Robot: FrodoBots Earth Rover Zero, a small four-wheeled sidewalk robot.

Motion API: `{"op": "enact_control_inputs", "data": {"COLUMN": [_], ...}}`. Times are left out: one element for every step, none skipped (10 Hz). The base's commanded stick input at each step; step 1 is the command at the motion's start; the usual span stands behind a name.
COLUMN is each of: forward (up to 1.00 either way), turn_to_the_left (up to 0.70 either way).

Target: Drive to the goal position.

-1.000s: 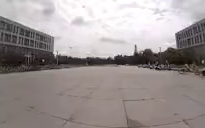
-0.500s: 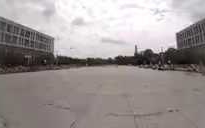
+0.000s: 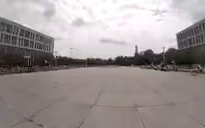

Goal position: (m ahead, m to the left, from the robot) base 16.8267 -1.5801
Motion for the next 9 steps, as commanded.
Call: {"op": "enact_control_inputs", "data": {"forward": [1.0,1.0,1.0,1.0,1.0,1.0,1.0,1.0,1.0], "turn_to_the_left": [0.0,0.0,0.0,0.0,0.0,0.0,0.0,0.0,0.0]}}
